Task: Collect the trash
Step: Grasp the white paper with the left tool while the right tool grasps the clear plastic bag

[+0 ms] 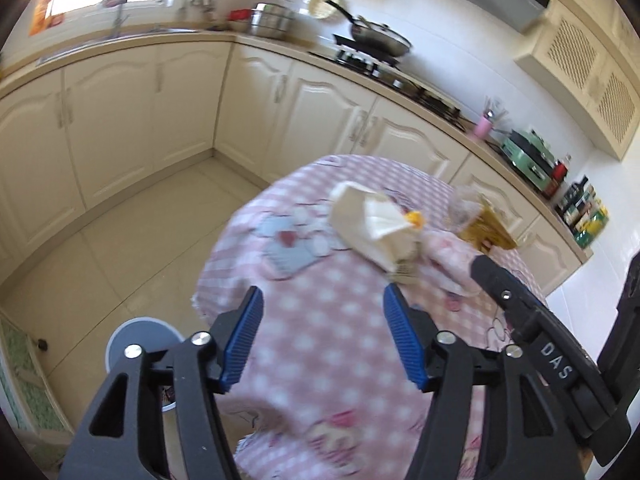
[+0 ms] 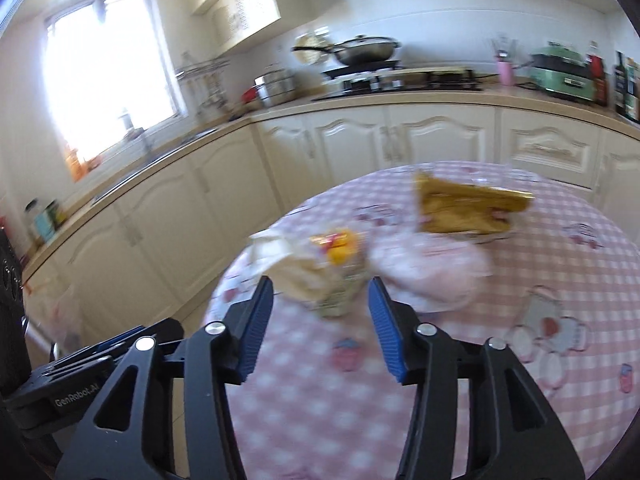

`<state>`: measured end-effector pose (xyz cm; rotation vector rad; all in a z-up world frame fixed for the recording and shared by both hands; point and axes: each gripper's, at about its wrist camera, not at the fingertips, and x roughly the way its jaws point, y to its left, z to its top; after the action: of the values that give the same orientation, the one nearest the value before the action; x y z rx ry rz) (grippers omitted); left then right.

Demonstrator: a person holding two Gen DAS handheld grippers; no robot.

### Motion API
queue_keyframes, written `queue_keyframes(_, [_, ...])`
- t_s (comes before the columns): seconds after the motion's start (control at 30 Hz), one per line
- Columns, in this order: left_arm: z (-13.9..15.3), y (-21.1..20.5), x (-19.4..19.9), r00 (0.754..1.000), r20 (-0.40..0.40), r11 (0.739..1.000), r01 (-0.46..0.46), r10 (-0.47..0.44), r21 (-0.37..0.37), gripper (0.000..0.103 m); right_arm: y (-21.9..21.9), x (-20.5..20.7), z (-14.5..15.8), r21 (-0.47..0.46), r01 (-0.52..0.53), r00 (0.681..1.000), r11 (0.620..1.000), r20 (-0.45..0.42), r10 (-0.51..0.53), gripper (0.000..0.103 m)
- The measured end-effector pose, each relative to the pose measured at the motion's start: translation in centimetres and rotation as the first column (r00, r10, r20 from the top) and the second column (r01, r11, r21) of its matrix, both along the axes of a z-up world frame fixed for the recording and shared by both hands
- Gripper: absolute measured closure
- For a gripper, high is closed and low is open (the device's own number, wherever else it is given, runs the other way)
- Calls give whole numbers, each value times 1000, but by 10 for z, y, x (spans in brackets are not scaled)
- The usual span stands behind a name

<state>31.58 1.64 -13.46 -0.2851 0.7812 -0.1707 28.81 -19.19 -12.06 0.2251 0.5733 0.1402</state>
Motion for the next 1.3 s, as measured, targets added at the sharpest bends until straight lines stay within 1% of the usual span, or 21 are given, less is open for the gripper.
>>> queue_keyframes(0.03, [1,-11,3,1000,2,1000,8,-8,10,34,-12,1,-1,12,27,1000,1000,-1,-27,47])
queue_keyframes(0.1, [2,-27,8,1000,11,1000,19,-19,24,34,-37,4,-6,36,87,996,996,-10,-87,42])
queue_keyframes(0.17, [3,-42,16,1000,15,999,24,-24,27,33,-54,11,-11,59,106,994,993,-31,-105,40])
queue_keyframes(0.2, [2,-49,21,1000,13,999,27,-27,27,33,-64,17,-15,83,117,992,990,-52,-113,37])
queue_keyframes(0.23, [1,-53,25,999,9,999,32,-32,26,33,-68,20,-17,95,121,991,988,-63,-115,33])
queue_keyframes(0.4, [-3,-69,50,1000,10,999,28,-29,28,33,-85,37,-28,138,146,986,980,-102,-133,25])
queue_keyframes(0.47, [-4,-73,59,1000,21,1000,22,-22,22,33,-87,43,-33,163,144,985,976,-122,-125,24])
queue_keyframes(0.57, [-7,-79,74,999,17,1000,28,-28,12,33,-90,60,-42,199,141,979,970,-171,-107,24])
queue_keyframes(0.77, [-15,-84,94,999,7,999,31,-32,13,33,-91,76,-57,225,151,967,963,-234,-96,24])
queue_keyframes(0.8, [-17,-85,97,1000,-4,999,31,-31,15,33,-91,76,-58,217,148,967,965,-235,-96,26])
queue_keyframes(0.87, [-21,-84,102,999,-23,999,36,-36,-5,35,-88,74,-56,200,134,970,971,-227,-88,37])
queue_keyframes(0.9, [-23,-83,104,999,-26,999,34,-34,-10,49,-86,73,-55,201,121,972,972,-221,-76,44])
queue_keyframes(0.93, [-25,-83,105,999,-36,999,34,-34,-7,58,-85,72,-54,192,120,973,974,-217,-78,47])
queue_keyframes(0.97, [-26,-83,106,998,-43,999,40,-40,-12,59,-84,71,-53,182,118,974,976,-211,-78,50])
queue_keyframes(1.03, [-26,-81,105,998,-39,999,42,-43,-21,63,-83,66,-49,168,117,978,979,-192,-84,59])
queue_keyframes(1.07, [-25,-80,104,999,-32,999,39,-39,-10,66,-83,65,-48,163,115,979,980,-187,-83,61])
queue_keyframes(1.17, [-22,-78,98,999,-15,999,43,-43,-4,68,-83,60,-43,159,108,983,981,-165,-82,70])
queue_keyframes(1.23, [-20,-77,93,999,-6,999,46,-46,0,69,-83,53,-38,150,110,985,983,-146,-88,72])
queue_keyframes(1.3, [-16,-75,86,999,6,998,54,-53,-13,69,-83,45,-32,140,110,987,984,-128,-92,73])
